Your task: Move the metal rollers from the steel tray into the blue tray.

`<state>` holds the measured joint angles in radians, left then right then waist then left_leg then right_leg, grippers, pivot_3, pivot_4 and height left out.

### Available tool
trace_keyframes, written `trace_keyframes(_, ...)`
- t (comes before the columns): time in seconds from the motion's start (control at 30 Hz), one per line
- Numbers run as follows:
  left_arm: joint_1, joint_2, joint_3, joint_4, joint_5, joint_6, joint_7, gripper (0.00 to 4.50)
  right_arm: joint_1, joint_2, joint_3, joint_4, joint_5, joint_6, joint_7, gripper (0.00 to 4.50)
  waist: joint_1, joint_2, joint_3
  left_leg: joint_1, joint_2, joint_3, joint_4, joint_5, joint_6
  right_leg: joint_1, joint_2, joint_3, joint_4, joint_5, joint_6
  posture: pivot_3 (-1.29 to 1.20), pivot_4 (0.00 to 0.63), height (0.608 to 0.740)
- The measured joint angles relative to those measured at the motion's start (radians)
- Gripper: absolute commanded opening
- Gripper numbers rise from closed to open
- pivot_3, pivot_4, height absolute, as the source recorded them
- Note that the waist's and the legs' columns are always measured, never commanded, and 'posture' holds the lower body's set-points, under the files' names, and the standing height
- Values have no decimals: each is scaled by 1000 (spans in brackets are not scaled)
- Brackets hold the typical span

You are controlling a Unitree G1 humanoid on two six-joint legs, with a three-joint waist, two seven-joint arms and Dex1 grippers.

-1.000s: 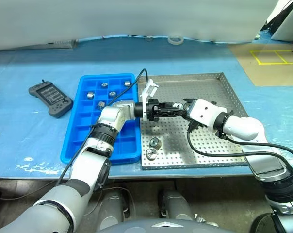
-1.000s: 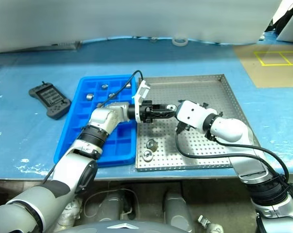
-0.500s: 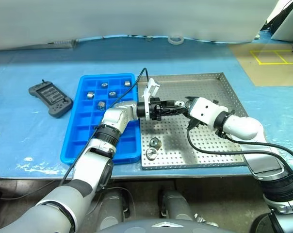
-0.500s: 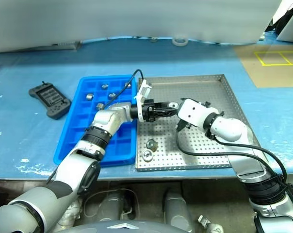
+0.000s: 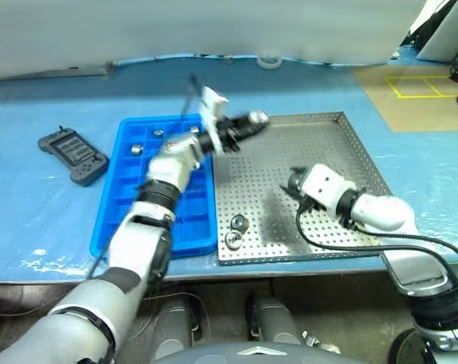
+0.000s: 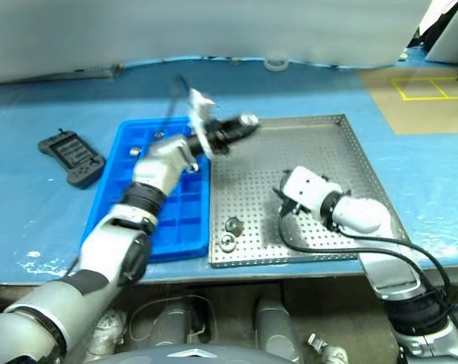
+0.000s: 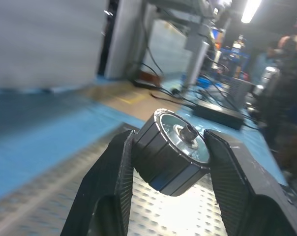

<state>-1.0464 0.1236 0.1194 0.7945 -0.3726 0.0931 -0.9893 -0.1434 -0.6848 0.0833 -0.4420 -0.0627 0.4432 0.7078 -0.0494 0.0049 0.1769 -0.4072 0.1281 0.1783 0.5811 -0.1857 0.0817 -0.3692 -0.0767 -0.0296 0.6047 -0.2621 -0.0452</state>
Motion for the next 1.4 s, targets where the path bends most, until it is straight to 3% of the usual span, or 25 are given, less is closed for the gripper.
trace_keyframes(0.23, 61, 143, -17, -63, -7, 79, -171, 1875, 44, 39, -101, -41, 170, 134, 23, 1812, 15, -1, 0, -1, -1, 1, 0, 0, 0, 0, -1, 0, 0, 0, 0, -314, 150, 740)
trace_keyframes(0.47, 178, 279, -11, -471, -188, 452, -231, 1875, 33, 40, -97, -44, 200, 156, 3, 1812, 20, -2, 1, 0, -1, 1, -2, 1, -2, -1, -1, 0, 0, 0, 0, -273, 150, 740)
trace_keyframes(0.6, 309, 482, -63, -631, -93, 365, -278, 1875, 29, 42, -56, -35, 197, 151, -7, 1812, 10, -2, 1, 5, 0, 1, -8, 3, -7, 0, 1, 1, 0, 0, 0, -232, 150, 740)
trace_keyframes(0.83, 425, 624, -74, -579, 29, 243, -249, 1875, -44, 65, 11, 34, 189, 110, -13, 1812, 38, -4, 2, 5, 1, 1, -8, 4, -13, 0, 2, 1, 1, 0, 0, -141, 150, 740)
trace_keyframes(1.4, 623, 629, -25, -463, 109, 137, -11, 1875, -183, 104, 90, 288, 123, -51, -4, 1812, 96, -5, 2, 4, 1, 1, -9, 5, -14, -1, 2, 0, 2, 0, 0, -25, 150, 740)
